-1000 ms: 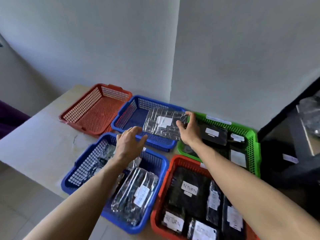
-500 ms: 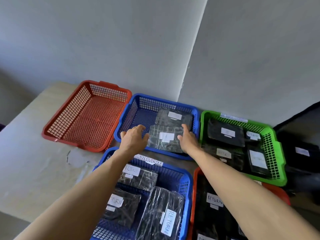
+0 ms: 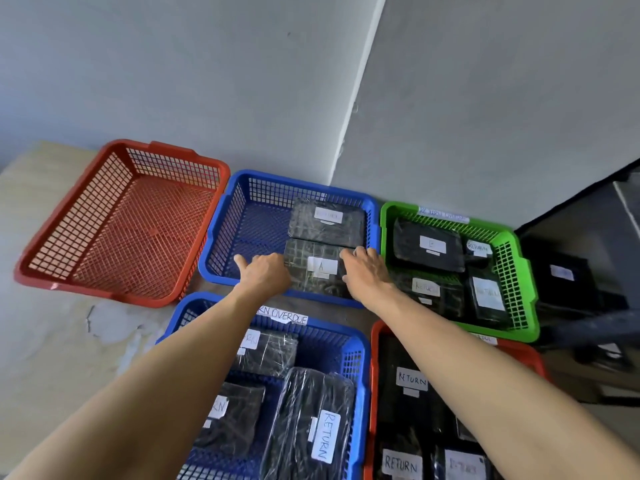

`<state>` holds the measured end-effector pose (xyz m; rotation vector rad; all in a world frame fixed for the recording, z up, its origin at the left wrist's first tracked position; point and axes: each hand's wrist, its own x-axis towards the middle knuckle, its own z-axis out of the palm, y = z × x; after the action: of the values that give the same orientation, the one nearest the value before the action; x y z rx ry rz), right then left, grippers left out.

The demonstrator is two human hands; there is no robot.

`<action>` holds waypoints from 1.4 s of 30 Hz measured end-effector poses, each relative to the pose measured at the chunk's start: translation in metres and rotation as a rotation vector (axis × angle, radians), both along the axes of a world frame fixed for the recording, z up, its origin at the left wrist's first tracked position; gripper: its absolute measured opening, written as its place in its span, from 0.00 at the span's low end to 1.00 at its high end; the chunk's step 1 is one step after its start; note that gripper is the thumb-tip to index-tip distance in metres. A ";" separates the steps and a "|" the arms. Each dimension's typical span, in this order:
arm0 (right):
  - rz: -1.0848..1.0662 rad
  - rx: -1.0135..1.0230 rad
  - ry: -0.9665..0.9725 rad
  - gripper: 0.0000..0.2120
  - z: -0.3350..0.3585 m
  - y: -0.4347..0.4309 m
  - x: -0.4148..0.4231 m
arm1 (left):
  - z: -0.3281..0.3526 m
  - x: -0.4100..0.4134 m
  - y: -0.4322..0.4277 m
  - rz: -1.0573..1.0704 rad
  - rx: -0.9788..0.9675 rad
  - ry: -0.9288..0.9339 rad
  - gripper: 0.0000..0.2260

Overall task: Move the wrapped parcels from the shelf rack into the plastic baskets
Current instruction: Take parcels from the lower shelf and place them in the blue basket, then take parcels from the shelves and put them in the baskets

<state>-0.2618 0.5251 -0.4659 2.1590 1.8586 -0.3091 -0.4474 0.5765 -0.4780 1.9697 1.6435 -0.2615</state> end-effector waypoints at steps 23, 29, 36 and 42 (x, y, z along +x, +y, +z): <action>0.131 0.248 0.324 0.28 0.089 -0.166 0.147 | 0.094 0.101 -0.195 0.036 0.442 -0.210 0.20; 0.209 0.213 0.373 0.30 0.112 -0.216 0.195 | 0.124 0.149 -0.258 -0.019 0.560 -0.285 0.20; 0.241 0.191 0.338 0.32 0.147 -0.280 0.242 | 0.162 0.184 -0.314 -0.089 0.649 -0.346 0.20; 0.237 0.227 0.282 0.31 0.180 -0.347 0.281 | 0.183 0.224 -0.358 -0.259 0.737 -0.320 0.21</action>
<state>0.0196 0.1785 -0.2864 2.0894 2.3863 -0.3843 -0.2238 0.2183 -0.2950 2.5839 1.3749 0.6280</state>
